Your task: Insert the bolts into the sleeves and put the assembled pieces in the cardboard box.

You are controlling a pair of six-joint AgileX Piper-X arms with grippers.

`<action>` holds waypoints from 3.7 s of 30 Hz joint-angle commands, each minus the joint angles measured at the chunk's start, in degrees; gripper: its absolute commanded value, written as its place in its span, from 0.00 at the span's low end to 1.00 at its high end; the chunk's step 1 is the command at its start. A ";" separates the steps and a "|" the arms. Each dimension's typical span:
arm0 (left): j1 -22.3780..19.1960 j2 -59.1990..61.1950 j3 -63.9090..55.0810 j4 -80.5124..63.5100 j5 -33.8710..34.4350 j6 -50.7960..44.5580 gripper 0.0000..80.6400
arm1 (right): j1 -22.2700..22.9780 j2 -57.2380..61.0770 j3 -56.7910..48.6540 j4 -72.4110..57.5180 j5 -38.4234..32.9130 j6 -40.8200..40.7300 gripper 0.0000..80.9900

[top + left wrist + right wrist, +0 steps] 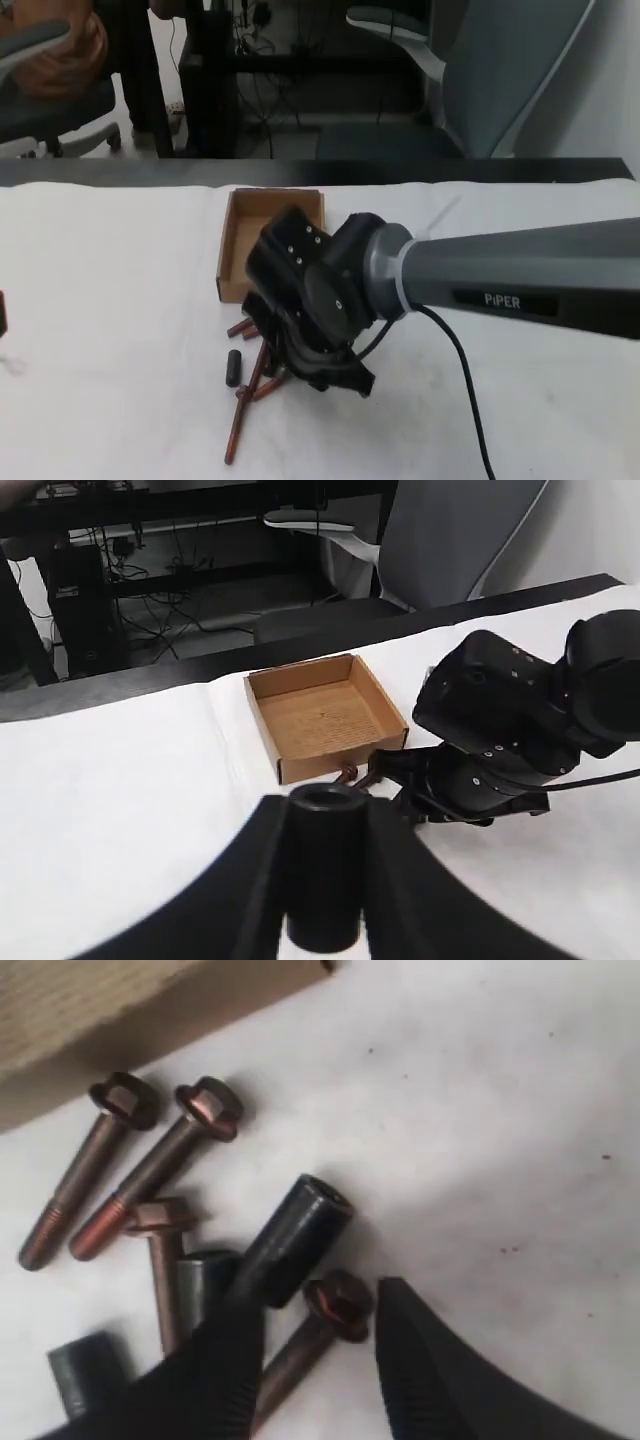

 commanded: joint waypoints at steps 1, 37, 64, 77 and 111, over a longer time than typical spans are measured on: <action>-0.07 -0.50 -0.77 -0.20 -0.03 1.63 0.02 | -0.30 0.15 -1.10 -0.61 0.78 0.55 0.44; -0.07 -0.36 9.92 -7.84 5.40 2.92 0.02 | 0.63 -11.94 -1.95 4.96 17.50 -37.37 0.01; -27.54 43.33 38.67 -91.28 -5.46 -0.78 0.02 | 12.01 -42.30 24.54 -26.33 7.99 -63.85 0.01; -30.92 58.04 38.67 -111.38 -7.35 -2.78 0.02 | 11.89 -41.60 25.21 -19.71 11.78 -69.16 0.01; -30.81 58.04 38.67 -111.76 -9.10 -4.79 0.02 | 12.10 -39.46 27.09 -26.34 11.09 -68.14 0.01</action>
